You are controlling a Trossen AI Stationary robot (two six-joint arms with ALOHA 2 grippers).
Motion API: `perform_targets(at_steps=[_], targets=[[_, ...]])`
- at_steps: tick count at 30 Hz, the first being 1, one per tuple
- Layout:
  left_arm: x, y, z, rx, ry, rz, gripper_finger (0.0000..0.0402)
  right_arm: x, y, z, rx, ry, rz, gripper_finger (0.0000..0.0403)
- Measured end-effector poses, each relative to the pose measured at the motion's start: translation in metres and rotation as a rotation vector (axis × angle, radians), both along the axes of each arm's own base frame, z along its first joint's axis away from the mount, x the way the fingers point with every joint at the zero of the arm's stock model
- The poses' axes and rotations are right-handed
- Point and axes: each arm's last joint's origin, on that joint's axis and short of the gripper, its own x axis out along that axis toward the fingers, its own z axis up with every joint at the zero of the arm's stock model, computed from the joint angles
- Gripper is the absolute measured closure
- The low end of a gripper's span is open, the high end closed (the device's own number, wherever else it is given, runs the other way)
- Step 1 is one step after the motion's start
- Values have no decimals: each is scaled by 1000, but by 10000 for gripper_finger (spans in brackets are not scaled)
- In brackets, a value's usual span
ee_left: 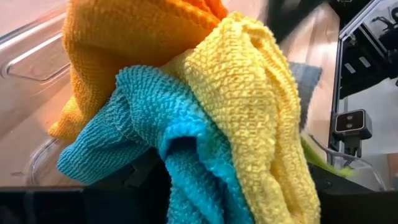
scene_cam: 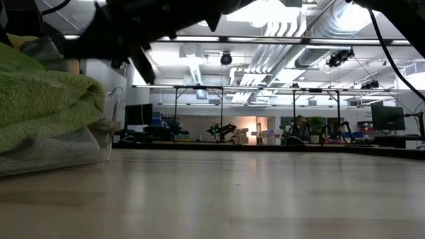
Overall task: Fold microfiber towels
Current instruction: Put the stacked towels into the transparent bin
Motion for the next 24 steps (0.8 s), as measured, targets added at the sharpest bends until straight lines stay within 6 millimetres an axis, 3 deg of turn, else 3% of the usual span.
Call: perform_targets(at_steps=[3,12,24], targets=[[0,0,0,5,0,-3,190,2,4,7,25,-65,-22,403],[0,0,0,16,-2,-8,190,13,3,0,60,-190,-124,403],[0,0,0,33,-6,-22,190,21,3,-25,120,-181,-157,403]])
